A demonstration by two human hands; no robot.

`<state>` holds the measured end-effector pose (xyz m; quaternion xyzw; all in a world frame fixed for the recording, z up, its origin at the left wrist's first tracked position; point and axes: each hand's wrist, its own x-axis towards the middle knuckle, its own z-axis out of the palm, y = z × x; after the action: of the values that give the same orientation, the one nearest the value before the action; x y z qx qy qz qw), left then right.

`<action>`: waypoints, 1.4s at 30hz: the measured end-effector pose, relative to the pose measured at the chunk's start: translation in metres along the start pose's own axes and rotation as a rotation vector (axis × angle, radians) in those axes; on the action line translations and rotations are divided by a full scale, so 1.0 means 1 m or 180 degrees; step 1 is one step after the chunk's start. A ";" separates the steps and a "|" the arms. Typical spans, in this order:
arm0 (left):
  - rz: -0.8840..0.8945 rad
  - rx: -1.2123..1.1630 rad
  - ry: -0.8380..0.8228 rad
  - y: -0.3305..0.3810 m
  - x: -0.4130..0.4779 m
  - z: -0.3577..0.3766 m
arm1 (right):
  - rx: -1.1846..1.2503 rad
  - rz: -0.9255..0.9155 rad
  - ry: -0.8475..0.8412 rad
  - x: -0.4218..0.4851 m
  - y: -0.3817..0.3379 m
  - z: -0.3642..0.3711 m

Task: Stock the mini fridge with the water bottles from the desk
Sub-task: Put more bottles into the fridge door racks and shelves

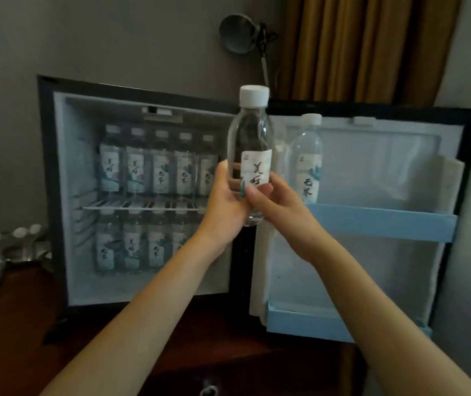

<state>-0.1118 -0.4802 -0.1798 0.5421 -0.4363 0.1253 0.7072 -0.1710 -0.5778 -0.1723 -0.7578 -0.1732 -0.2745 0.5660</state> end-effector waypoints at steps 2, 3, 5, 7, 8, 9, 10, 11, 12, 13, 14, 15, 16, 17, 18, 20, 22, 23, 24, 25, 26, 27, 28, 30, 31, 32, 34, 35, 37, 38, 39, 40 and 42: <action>0.0025 -0.0153 -0.0166 0.007 0.008 0.021 | -0.0199 -0.0109 0.0162 -0.003 -0.011 -0.019; 0.0049 -0.0136 -0.0262 0.011 0.012 0.030 | -0.0280 -0.0147 0.0243 -0.004 -0.015 -0.028; 0.0115 -0.0103 -0.0466 0.014 0.021 0.048 | -0.0353 -0.0175 0.0389 -0.007 -0.023 -0.046; 0.0129 -0.0094 -0.0601 0.018 0.028 0.065 | -0.0371 -0.0183 0.0531 -0.008 -0.030 -0.061; 0.0132 -0.0125 -0.0655 0.020 0.031 0.073 | -0.0371 -0.0188 0.0620 -0.008 -0.033 -0.067; 0.0129 -0.0121 -0.0706 0.020 0.033 0.079 | -0.0362 -0.0195 0.0726 -0.007 -0.034 -0.073; 0.0125 -0.0105 -0.0758 0.019 0.036 0.086 | -0.0358 -0.0200 0.0825 -0.007 -0.036 -0.078; 0.0118 -0.0087 -0.0809 0.019 0.037 0.091 | -0.0359 -0.0204 0.0909 -0.007 -0.036 -0.082; 0.0100 -0.0099 -0.0837 0.017 0.038 0.096 | -0.0358 -0.0192 0.0976 -0.006 -0.036 -0.086; 0.0077 -0.0111 -0.0850 0.015 0.039 0.100 | -0.0343 -0.0176 0.1022 -0.006 -0.035 -0.090; 0.0057 -0.0109 -0.0852 0.013 0.040 0.104 | -0.0324 -0.0159 0.1053 -0.006 -0.034 -0.093; 0.0037 -0.0082 -0.0866 0.012 0.041 0.108 | -0.0297 -0.0147 0.1081 -0.006 -0.033 -0.096; 0.0032 -0.0055 -0.0886 0.011 0.041 0.111 | -0.0270 -0.0128 0.1113 -0.006 -0.032 -0.098; -0.0001 -0.0031 -0.0929 0.010 0.041 0.112 | -0.0244 -0.0104 0.1139 -0.005 -0.030 -0.101; -0.0059 -0.0035 -0.0995 0.009 0.041 0.113 | -0.0229 -0.0069 0.1158 -0.006 -0.029 -0.104; -0.0151 0.0042 -0.1169 0.005 0.042 0.114 | -0.0168 0.0024 0.1193 -0.006 -0.025 -0.110; -0.0103 0.0330 -0.1329 0.006 0.042 0.113 | -0.0039 0.0139 0.1218 -0.006 -0.023 -0.116; -0.0040 0.0512 -0.1361 0.007 0.042 0.112 | -0.0013 0.0156 0.1214 -0.005 -0.021 -0.119; 0.0034 0.0680 -0.1360 0.010 0.042 0.110 | -0.0051 0.0143 0.1198 -0.006 -0.021 -0.121; 0.0101 0.0833 -0.1311 0.012 0.041 0.109 | -0.0122 0.0110 0.1172 -0.005 -0.020 -0.122; 0.0171 0.0946 -0.1235 0.013 0.041 0.107 | -0.0177 0.0087 0.1141 -0.006 -0.021 -0.124; 0.0230 0.1042 -0.1158 0.014 0.039 0.105 | -0.0182 0.0077 0.1115 -0.005 -0.020 -0.125; 0.0288 0.1116 -0.1084 0.013 0.038 0.103 | -0.0168 0.0083 0.1092 -0.006 -0.020 -0.125; 0.0385 0.1221 -0.0951 0.010 0.038 0.099 | -0.0178 0.0116 0.1080 -0.004 -0.019 -0.126; 0.0414 0.1255 -0.0873 0.008 0.037 0.098 | -0.0192 0.0134 0.1087 -0.003 -0.018 -0.125; 0.0440 0.1299 -0.0785 0.007 0.038 0.097 | -0.0203 0.0150 0.1096 -0.001 -0.018 -0.125; 0.0511 0.1504 -0.0561 0.003 0.039 0.094 | -0.0235 0.0195 0.1115 0.002 -0.016 -0.124; 0.0582 0.1602 -0.0439 0.002 0.040 0.092 | -0.0255 0.0228 0.1120 0.005 -0.015 -0.124; 0.0718 0.1641 -0.0207 0.000 0.042 0.088 | -0.0263 0.0288 0.1117 0.009 -0.013 -0.122; 0.0755 0.1624 -0.0098 -0.002 0.043 0.085 | -0.0248 0.0310 0.1107 0.011 -0.013 -0.121; 0.0782 0.1620 0.0003 -0.004 0.044 0.083 | -0.0237 0.0320 0.1097 0.013 -0.011 -0.121; 0.0792 0.1637 0.0088 -0.006 0.045 0.080 | -0.0227 0.0316 0.1096 0.015 -0.011 -0.120; 0.0769 0.1643 0.0199 -0.011 0.047 0.075 | -0.0194 0.0299 0.1136 0.017 -0.009 -0.119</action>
<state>-0.1132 -0.5641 -0.1493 0.6442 -0.4293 0.3322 0.5388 -0.1891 -0.6888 -0.1299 -0.7212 -0.0260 -0.3829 0.5767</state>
